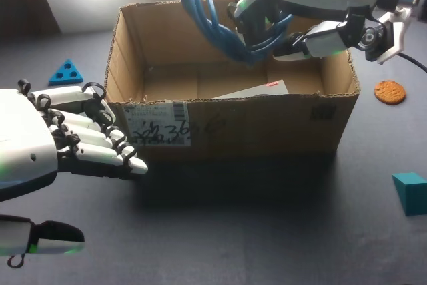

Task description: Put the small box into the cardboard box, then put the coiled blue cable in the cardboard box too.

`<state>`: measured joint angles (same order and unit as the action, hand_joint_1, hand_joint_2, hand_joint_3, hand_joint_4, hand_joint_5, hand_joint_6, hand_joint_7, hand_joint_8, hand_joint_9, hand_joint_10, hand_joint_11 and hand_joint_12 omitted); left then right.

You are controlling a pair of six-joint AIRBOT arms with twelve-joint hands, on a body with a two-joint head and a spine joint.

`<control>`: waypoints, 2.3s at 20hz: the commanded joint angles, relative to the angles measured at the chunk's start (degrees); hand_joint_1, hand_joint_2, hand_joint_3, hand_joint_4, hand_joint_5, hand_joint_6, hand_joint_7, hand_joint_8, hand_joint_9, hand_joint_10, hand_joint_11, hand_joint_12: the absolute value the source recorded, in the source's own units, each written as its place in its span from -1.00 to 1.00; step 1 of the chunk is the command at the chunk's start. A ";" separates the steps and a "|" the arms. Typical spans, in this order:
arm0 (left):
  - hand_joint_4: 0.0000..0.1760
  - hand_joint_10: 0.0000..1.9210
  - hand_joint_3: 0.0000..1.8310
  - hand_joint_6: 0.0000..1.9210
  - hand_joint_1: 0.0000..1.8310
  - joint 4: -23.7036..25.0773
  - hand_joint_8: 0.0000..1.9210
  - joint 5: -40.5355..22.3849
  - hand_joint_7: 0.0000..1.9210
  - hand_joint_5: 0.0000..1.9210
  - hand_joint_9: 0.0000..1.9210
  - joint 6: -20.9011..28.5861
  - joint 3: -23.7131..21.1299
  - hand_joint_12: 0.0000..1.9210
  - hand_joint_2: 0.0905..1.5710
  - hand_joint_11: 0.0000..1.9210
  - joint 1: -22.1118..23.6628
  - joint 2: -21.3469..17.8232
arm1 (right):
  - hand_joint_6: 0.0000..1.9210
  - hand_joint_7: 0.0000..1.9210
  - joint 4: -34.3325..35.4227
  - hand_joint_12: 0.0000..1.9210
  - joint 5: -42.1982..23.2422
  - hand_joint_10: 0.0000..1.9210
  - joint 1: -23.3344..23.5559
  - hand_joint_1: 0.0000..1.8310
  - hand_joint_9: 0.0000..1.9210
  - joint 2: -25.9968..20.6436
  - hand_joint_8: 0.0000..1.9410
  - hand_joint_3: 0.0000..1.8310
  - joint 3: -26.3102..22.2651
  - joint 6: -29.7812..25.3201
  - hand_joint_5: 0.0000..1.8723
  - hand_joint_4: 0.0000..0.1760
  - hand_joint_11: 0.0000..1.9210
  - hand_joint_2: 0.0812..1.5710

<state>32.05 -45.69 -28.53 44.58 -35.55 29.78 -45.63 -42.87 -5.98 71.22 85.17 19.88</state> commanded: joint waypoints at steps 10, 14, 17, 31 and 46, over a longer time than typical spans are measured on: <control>-1.00 -0.99 -1.00 -0.99 -0.24 -2.05 -0.99 -5.43 -0.43 -0.47 -0.46 0.00 -0.11 -0.06 0.48 -0.98 0.81 -0.22 | -1.00 -0.43 3.30 0.10 -5.73 -1.00 0.47 0.13 -0.43 -0.51 -1.00 -1.00 0.21 0.35 -0.37 -1.00 -0.84 0.13; -1.00 -1.00 -1.00 -1.00 -0.22 -2.05 -1.00 -5.44 -0.43 -0.47 -0.48 0.01 -0.14 -0.09 0.46 -0.99 0.84 -0.22 | -1.00 -0.59 3.27 -0.01 -6.63 -1.00 0.57 -0.14 -0.60 -0.56 -1.00 -0.99 0.19 0.28 -0.53 -1.00 -0.96 0.14; -1.00 -1.00 -1.00 -1.00 -0.22 -2.04 -1.00 -5.42 -0.44 -0.47 -0.48 0.02 -0.15 -0.09 0.46 -0.99 1.28 -0.22 | -1.00 -0.61 3.16 -0.01 -7.06 -1.00 1.12 -0.18 -0.62 -0.80 -1.00 -1.00 0.19 0.25 -0.55 -1.00 -0.99 0.12; -1.00 -1.00 -1.00 -1.00 -0.25 -1.69 -1.00 -5.19 -0.44 -0.46 -0.49 0.03 -0.17 -0.09 0.47 -0.99 1.32 -0.23 | -0.99 -0.65 -6.83 -0.10 -24.66 -1.00 3.08 -0.14 -0.68 -5.42 -1.00 -1.00 -0.20 -11.38 -0.58 -1.00 -1.00 0.10; -1.00 -0.99 -1.00 -0.99 -0.10 -1.57 -0.99 -4.75 -0.42 -0.46 -0.46 0.05 -0.44 -0.07 0.49 -0.97 1.18 -0.24 | -0.99 -0.52 -17.65 0.16 -24.73 -0.97 -5.72 0.11 -0.53 -21.85 -0.99 -1.00 -16.10 -8.64 -0.44 -1.00 -0.98 0.11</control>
<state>32.38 -45.39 -28.53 44.21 -34.89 29.85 -68.66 -63.35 -12.14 49.84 69.14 10.94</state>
